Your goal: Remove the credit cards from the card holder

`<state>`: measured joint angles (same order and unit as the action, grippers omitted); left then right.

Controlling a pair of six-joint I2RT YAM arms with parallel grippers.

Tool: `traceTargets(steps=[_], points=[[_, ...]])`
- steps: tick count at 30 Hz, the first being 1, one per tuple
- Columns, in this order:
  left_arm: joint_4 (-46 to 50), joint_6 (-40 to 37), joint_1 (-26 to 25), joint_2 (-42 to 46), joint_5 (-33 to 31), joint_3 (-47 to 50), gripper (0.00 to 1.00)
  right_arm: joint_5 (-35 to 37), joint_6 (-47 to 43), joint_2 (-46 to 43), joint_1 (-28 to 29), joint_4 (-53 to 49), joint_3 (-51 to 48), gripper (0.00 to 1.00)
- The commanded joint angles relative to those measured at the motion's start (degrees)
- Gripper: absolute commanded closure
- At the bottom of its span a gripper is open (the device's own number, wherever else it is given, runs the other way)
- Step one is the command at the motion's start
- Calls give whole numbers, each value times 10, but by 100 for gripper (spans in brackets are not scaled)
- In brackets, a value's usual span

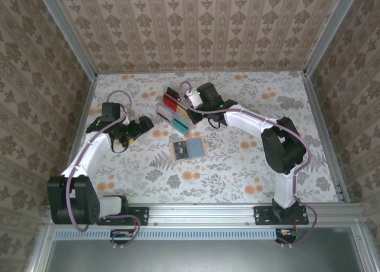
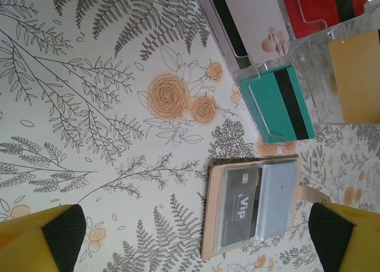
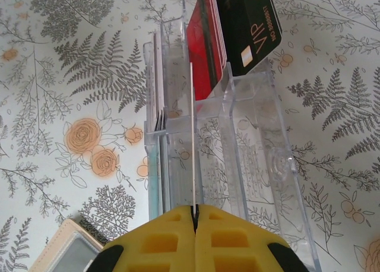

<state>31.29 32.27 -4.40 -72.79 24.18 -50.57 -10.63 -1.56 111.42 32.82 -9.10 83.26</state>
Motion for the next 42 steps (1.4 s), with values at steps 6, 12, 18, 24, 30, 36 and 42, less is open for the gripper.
traceTargets(steps=[6, 12, 18, 24, 30, 36, 42], points=[[-7, -5, 4, -12, 16, 14, 0, 14, -8, -3, -11, 1, 14, 100], [-10, -3, 4, -17, 22, 13, 0, 10, -7, -8, -14, 2, 18, 100], [-9, -4, 4, -18, 24, 13, 0, -26, -7, -17, -14, 10, 7, 100], [-12, -3, 4, -23, 31, 14, 0, -36, -3, -43, -17, 35, -14, 100], [-13, -4, 5, -24, 32, 15, 0, -25, -20, -29, -19, 17, -1, 100], [-12, -4, 5, -24, 35, 17, 0, -27, -46, -7, -19, 0, 10, 100], [-16, -2, 5, -24, 37, 20, 0, -15, -65, 16, -20, -12, 25, 100]])
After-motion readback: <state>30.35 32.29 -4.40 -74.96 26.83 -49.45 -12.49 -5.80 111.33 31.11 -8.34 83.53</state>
